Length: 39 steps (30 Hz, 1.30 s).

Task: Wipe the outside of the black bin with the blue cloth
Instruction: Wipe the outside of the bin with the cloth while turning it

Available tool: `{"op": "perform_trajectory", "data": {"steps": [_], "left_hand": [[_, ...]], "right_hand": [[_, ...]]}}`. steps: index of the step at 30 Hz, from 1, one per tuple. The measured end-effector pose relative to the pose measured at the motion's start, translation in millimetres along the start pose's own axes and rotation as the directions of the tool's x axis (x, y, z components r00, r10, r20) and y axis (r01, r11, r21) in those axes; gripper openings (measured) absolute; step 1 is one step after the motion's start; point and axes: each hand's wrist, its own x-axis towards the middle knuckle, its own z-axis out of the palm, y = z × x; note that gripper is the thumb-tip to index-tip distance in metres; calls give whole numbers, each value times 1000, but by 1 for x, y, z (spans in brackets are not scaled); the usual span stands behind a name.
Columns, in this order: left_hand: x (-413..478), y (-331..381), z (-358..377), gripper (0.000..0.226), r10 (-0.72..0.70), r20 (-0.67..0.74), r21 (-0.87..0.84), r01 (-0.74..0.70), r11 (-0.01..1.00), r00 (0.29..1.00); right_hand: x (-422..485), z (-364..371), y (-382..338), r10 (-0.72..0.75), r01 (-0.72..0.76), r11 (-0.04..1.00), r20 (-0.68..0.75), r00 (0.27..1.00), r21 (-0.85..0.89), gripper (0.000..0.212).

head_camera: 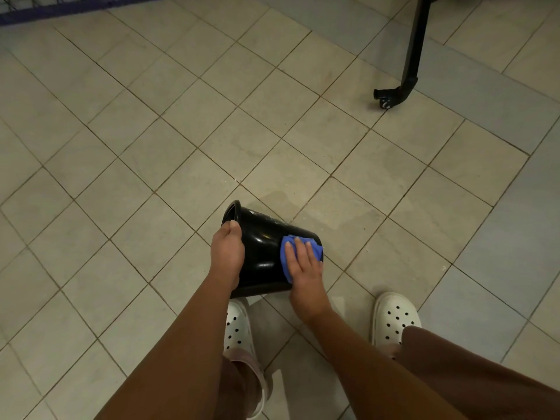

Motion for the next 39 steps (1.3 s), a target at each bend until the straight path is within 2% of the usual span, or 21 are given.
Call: {"op": "perform_trajectory", "data": {"steps": [3,7,10,12,14,16,18,21,24,28,30,36,39], "left_hand": [[2,-1,-2,41,-28,16,-22,29,999,999],[1,-1,-1,45,-70,47,-20,71,997,996],[-2,1,-1,55,-116,85,-22,118,993,990],[0,5,-1,53,-132,90,10,132,991,987],[3,7,-2,45,-152,91,27,150,988,984],[5,10,-3,47,-184,77,24,183,983,980],[7,10,-3,48,-186,62,23,185,982,981],[8,9,-1,42,-107,69,27,105,994,992],[7,7,0,38,-74,56,14,74,997,996],[3,9,-3,26,-70,64,-15,71,997,996],[2,10,-4,25,-55,58,-36,58,998,997],[3,15,2,22,-93,17,-3,93,996,996],[2,11,6,30,-58,8,-3,58,998,998]], "right_hand": [[9,-6,9,147,-147,987,7,989,60,88],[22,-25,24,275,-281,950,68,959,132,86],[27,-29,35,308,-320,935,96,946,153,81],[35,-34,36,332,-342,931,94,939,125,78],[41,-37,33,378,-382,918,56,924,111,73],[38,-36,24,403,-400,910,-2,915,109,69],[30,-31,19,390,-387,920,-51,919,64,72],[16,-21,16,307,-299,951,-126,943,81,71],[12,-11,3,133,-119,989,-187,973,85,63],[25,-16,-23,-38,60,978,-112,993,200,58],[32,-17,-20,-98,116,980,-116,988,159,58],[20,-10,-2,102,-95,993,-124,987,63,75],[8,-2,-15,25,-11,997,-190,982,73,78]]}}
